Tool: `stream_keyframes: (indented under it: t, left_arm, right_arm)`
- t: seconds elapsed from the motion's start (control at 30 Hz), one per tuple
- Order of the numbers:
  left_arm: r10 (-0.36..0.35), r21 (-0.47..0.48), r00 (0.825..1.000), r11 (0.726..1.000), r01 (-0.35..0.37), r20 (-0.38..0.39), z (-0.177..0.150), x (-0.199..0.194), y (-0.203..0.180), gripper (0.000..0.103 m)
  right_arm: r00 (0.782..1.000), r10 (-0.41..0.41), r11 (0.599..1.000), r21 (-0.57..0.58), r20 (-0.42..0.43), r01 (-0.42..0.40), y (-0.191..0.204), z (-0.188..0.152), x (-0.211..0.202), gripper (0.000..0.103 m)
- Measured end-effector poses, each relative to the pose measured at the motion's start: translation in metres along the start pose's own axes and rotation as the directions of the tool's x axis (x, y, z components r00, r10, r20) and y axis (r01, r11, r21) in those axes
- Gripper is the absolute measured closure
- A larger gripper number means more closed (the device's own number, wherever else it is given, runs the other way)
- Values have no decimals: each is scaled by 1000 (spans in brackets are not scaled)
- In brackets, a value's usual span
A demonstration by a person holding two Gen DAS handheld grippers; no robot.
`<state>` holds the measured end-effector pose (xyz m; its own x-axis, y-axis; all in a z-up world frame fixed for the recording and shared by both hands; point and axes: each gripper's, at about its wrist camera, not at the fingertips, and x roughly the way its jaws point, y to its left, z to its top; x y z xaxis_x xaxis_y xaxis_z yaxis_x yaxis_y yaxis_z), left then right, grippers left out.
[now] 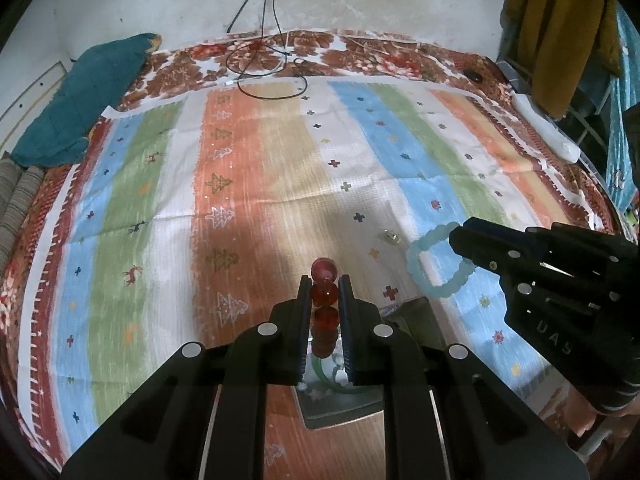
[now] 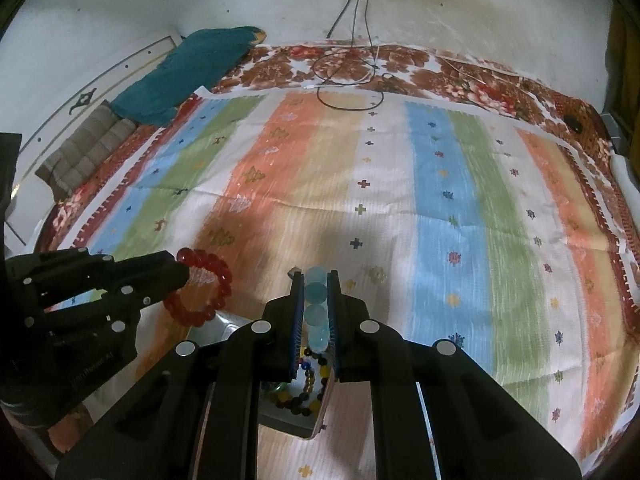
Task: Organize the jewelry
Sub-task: 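Lift both bracelets and carry them over the silver tin, then open both grippers to drop the bracelets into the tin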
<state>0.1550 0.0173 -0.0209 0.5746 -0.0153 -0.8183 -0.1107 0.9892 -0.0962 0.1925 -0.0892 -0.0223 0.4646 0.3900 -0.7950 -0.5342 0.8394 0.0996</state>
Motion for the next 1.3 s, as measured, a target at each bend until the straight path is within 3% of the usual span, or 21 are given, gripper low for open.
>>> stream_keyframes:
  t: [1.07,1.13,1.23,1.3]
  left_arm:
    - [-30,16,1000,999,30,5,-22,-23,-8,90]
    - [-33,-1,999,999,33,-27,-21,-18,-6,90]
    - [-24,-20,999,1000,23,-30,-20,-16,-2,88]
    - [-30,-31,999,999,29,-25,-19,-17,-1,79]
  right_arm:
    - [1000,29,998,-55,3,-28,18,-27,-18,91]
    - [1000,-2,999,-52,-7,2,15,-26,-15,89]
    - [1000,-21,1000,-17,-11,20,5,-24,-13,75]
    - [999,-31,1000,1,-16,31,-1,-23,-12,73]
